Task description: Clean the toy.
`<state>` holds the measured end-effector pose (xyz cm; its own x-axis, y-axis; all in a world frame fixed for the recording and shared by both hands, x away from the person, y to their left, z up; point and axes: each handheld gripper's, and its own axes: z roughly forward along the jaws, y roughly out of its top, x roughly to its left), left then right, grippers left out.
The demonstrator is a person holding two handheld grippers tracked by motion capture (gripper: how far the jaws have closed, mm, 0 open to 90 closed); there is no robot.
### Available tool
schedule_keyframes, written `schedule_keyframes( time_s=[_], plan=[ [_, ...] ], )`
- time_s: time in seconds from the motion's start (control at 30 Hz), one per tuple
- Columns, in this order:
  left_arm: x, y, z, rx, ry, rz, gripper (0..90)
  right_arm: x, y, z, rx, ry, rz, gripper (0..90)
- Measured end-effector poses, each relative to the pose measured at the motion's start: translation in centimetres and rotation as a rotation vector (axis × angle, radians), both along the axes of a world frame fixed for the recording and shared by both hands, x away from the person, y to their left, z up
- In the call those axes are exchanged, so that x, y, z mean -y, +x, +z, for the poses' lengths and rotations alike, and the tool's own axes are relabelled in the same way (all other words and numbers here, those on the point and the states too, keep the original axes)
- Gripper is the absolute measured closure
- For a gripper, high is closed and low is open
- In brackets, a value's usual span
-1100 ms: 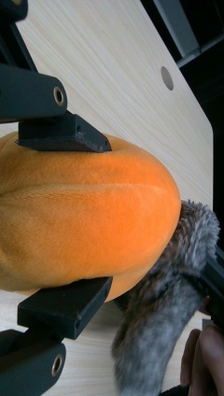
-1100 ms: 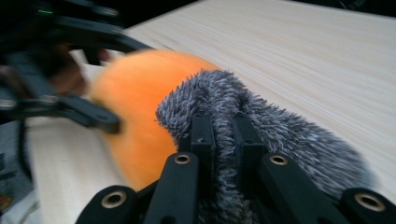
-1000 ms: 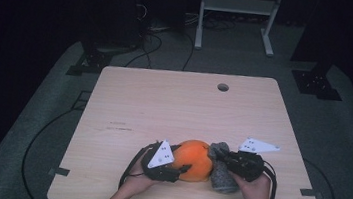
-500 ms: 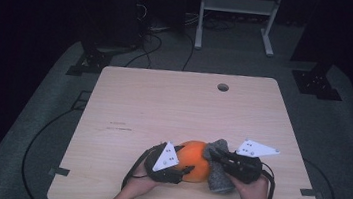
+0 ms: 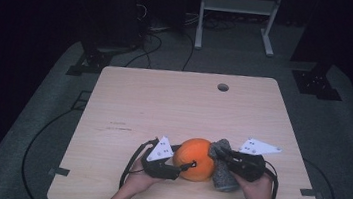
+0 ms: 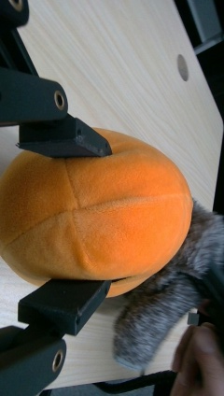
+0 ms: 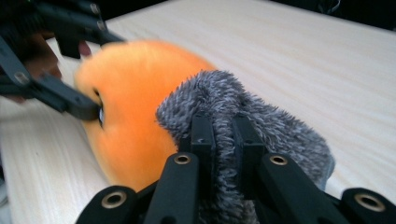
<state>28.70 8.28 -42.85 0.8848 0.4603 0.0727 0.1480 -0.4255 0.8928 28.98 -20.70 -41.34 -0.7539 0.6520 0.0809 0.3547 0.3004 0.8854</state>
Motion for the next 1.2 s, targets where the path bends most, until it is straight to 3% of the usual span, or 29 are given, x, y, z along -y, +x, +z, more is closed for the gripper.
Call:
schedule_keyframes(
  time_s=[0.03, 0.07, 0.13, 0.17, 0.23, 0.3, 0.33, 0.5, 0.53, 0.6, 0.67, 0.8, 0.87, 1.0, 1.13, 1.17, 1.2],
  plan=[
    [0.0, 0.0, 0.0, 0.0, 0.0, 0.0, 37.8, 0.0, -0.2, 0.3, 0.012, 0.023, 0.013, 81.1],
    [0.4, -0.5, 0.2, 0.049, 0.028, -0.023, 38.4, -0.1, -0.5, 0.8, 0.029, 0.056, 0.041, 81.0],
    [0.9, -1.1, 0.3, 0.085, 0.054, -0.038, 39.0, -0.8, -1.3, 1.7, 0.068, 0.08, 0.098, 81.0],
    [1.0, -1.3, 0.3, 0.104, 0.066, -0.048, 39.2, -1.2, -1.5, 1.9, 0.079, 0.081, 0.128, 81.0],
    [1.3, -1.5, 0.3, 0.119, 0.088, -0.052, 39.6, -1.8, -1.6, 1.7, 0.095, 0.024, 0.13, 81.1],
    [1.3, -1.5, 0.2, 0.117, 0.088, -0.049, 39.9, -1.7, -1.4, 1.3, 0.082, 0.021, 0.122, 81.1],
    [1.2, -1.4, 0.2, 0.111, 0.083, -0.049, 39.9, -0.8, -0.6, 0.8, 0.035, 0.025, 0.08, 81.1],
    [1.2, -1.4, 0.1, 0.109, 0.066, -0.053, 39.6, 0.5, 0.3, 0.3, -0.01, 0.008, 0.018, 81.1],
    [1.2, -1.4, 0.2, 0.111, 0.068, -0.05, 39.6, 0.9, 0.5, 0.2, -0.04, 0.031, 0.01, 81.1],
    [1.2, -1.4, 0.2, 0.116, 0.068, -0.054, 39.6, 0.9, 0.4, 0.4, -0.029, 0.038, 0.015, 81.1],
    [1.4, -1.5, 0.1, 0.129, 0.072, -0.059, 39.9, -0.1, -0.8, 1.7, 0.03, 0.091, 0.097, 81.1],
    [1.5, -1.7, 0.2, 0.139, 0.085, -0.062, 39.8, -1.2, -1.1, 1.6, 0.067, 0.018, 0.107, 81.1],
    [1.4, -1.6, 0.2, 0.127, 0.077, -0.059, 39.3, -0.7, -0.5, 1.0, 0.025, 0.034, 0.086, 81.1],
    [1.4, -1.6, 0.2, 0.125, 0.07, -0.053, 39.0, -0.1, -0.5, 1.0, 0.018, 0.021, 0.038, 81.1],
    [1.5, -1.7, 0.2, 0.134, 0.075, -0.053, 38.9, -0.9, -1.5, 1.7, 0.056, 0.056, 0.11, 81.1],
    [1.5, -1.6, 0.2, 0.118, 0.066, -0.055, 33.6, -1.8, -1.8, 1.8, 0.09, 0.007, 0.126, 81.1],
    [1.5, -1.4, 0.1, 0.097, 0.052, -0.051, 28.4, -1.9, -1.7, 1.7, 0.095, -0.012, 0.117, 81.1]
  ],
)
